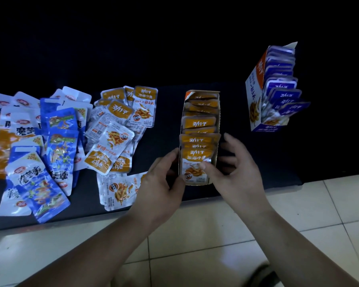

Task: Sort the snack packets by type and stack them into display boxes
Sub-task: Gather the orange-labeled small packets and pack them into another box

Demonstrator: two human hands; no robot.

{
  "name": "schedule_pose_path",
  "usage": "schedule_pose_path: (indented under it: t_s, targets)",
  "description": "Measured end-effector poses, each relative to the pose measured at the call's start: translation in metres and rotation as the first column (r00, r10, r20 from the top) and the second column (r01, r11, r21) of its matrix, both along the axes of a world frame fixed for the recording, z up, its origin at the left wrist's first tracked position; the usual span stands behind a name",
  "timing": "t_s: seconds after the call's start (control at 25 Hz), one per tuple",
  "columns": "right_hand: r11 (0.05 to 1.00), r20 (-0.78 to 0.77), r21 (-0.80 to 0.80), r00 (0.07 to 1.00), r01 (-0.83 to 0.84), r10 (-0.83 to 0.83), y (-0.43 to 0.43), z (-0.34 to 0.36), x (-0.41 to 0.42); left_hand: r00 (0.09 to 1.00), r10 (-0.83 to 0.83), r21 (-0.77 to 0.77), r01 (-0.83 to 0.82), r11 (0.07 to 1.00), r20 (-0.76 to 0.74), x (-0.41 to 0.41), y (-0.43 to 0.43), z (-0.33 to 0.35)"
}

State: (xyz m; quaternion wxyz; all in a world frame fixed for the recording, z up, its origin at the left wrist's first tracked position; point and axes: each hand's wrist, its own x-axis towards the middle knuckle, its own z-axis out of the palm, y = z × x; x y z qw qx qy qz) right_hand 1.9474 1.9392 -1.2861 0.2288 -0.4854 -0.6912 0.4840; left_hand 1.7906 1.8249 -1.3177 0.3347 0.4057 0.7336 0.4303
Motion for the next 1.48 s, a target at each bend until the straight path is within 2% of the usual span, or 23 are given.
schedule_pose_path:
  t_s: [0.08, 0.12, 0.2, 0.28, 0.32, 0.36, 0.4, 0.48, 0.52, 0.6, 0.68, 0.76, 0.84, 0.92, 1.0, 1.08, 1.16, 1.24, 1.36, 1.48]
  targets:
    - [0.998, -0.018, -0.023, 0.998, 0.054, -0.055, -0.003, 0.003, 0.002, 0.999, -0.013, 0.012, 0.013, 1.000, 0.034, -0.001, 0.001, -0.001]
    - [0.996, -0.005, 0.020, 0.997, 0.082, -0.082, -0.003, 0.005, 0.002, 0.999, -0.009, 0.014, 0.008, 1.000, 0.047, -0.002, 0.001, 0.000]
    - [0.974, 0.043, 0.206, 0.994, 0.091, -0.102, -0.005, 0.017, 0.000, 0.998, 0.034, 0.026, -0.035, 0.999, 0.061, -0.001, -0.002, 0.004]
    - [0.939, 0.018, 0.342, 0.999, 0.039, -0.048, -0.016, 0.034, -0.010, 0.994, 0.106, 0.039, -0.108, 0.993, 0.040, -0.002, -0.012, 0.009]
    - [0.946, -0.037, 0.323, 0.999, 0.012, 0.000, -0.027, 0.041, -0.021, 0.991, 0.135, 0.051, -0.134, 0.990, -0.008, -0.006, -0.019, 0.012]
    - [0.972, -0.101, 0.235, 0.994, -0.025, 0.050, -0.040, 0.046, -0.034, 0.986, 0.146, 0.064, -0.141, 0.988, -0.085, -0.014, -0.027, 0.013]
    - [0.993, -0.172, 0.088, 0.981, -0.077, 0.091, -0.055, 0.047, -0.048, 0.970, 0.147, 0.073, -0.135, 0.988, -0.195, -0.025, -0.036, 0.013]
    - [0.954, -0.227, -0.231, 0.964, -0.193, 0.140, -0.080, 0.041, -0.075, 0.869, 0.115, 0.041, -0.108, 0.993, -0.481, -0.058, -0.056, 0.006]
    - [0.920, -0.187, -0.330, 0.970, -0.212, 0.157, -0.086, 0.035, -0.082, 0.797, 0.056, -0.007, -0.075, 0.997, -0.602, -0.074, -0.066, -0.001]
    - [0.910, -0.094, -0.378, 0.985, -0.171, 0.146, -0.085, 0.021, -0.088, 0.729, -0.103, -0.123, 0.026, 0.992, -0.677, -0.098, -0.081, -0.011]
    - [0.937, -0.029, -0.333, 0.995, -0.100, 0.096, -0.080, 0.010, -0.091, 0.753, -0.187, -0.185, 0.088, 0.979, -0.631, -0.108, -0.087, -0.017]
    - [0.968, 0.007, -0.246, 0.999, -0.050, 0.054, -0.080, 0.001, -0.091, 0.760, -0.169, -0.176, 0.073, 0.982, -0.628, -0.107, -0.086, -0.015]
    - [0.988, 0.093, -0.132, 0.992, -0.075, 0.088, -0.086, -0.006, -0.092, 0.728, -0.137, -0.130, 0.066, 0.989, -0.672, -0.109, -0.083, -0.010]
    - [0.974, 0.333, 0.022, 0.920, -0.227, 0.207, -0.093, -0.014, -0.092, 0.711, -0.101, -0.093, 0.051, 0.994, -0.696, -0.117, -0.079, -0.004]
    - [0.908, 0.578, 0.131, 0.774, -0.399, 0.257, -0.096, -0.020, -0.098, 0.653, -0.066, -0.092, -0.006, 0.996, -0.754, -0.132, -0.068, 0.000]
    - [0.859, 0.663, 0.209, 0.714, -0.467, 0.226, -0.091, -0.021, -0.107, 0.621, -0.096, -0.159, -0.047, 0.986, -0.778, -0.145, -0.050, 0.001]
    - [0.861, 0.655, 0.202, 0.718, -0.467, 0.236, -0.086, -0.021, -0.115, 0.639, -0.160, -0.235, -0.034, 0.971, -0.752, -0.145, -0.040, -0.001]
    - [0.888, 0.599, 0.155, 0.756, -0.433, 0.264, -0.080, -0.020, -0.121, 0.660, -0.169, -0.218, 0.009, 0.976, -0.732, -0.140, -0.040, -0.006]
    - [0.937, 0.463, 0.072, 0.844, -0.342, 0.273, -0.075, -0.016, -0.120, 0.722, -0.048, -0.080, -0.011, 0.997, -0.690, -0.132, -0.051, -0.006]
    - [0.984, 0.273, -0.088, 0.946, -0.155, 0.173, -0.073, -0.009, -0.120, 0.794, 0.070, -0.029, -0.110, 0.993, -0.603, -0.124, -0.054, 0.005]
